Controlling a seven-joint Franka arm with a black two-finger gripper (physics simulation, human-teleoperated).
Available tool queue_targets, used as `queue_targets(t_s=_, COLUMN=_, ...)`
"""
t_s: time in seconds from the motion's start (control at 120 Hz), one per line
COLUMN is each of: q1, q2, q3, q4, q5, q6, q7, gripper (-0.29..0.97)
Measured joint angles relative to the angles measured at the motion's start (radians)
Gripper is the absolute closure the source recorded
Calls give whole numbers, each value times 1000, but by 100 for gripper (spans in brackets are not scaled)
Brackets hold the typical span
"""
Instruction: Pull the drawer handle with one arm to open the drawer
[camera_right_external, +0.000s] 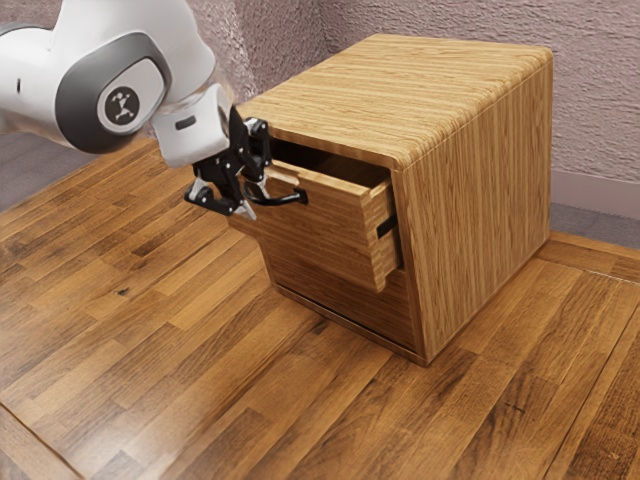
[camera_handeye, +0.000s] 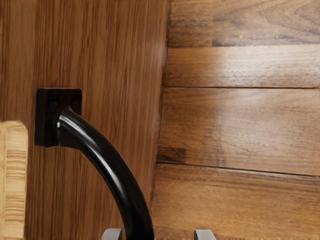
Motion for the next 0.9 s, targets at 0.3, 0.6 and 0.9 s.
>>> queue_targets(t_s=0.3, q1=1, q2=-53, q3=-2, q4=-69, q5=-2, q6=23, q7=-2, gripper=57)
queue_targets(t_s=0.6, q1=2, q2=-143, q3=-2, q4=-153, q5=-2, q6=55, q7=-7, gripper=59)
queue_targets(t_s=0.9, q1=-7, q2=-203, q3=-20, q4=-207, q5=-8, q6=71, q7=-13, gripper=58)
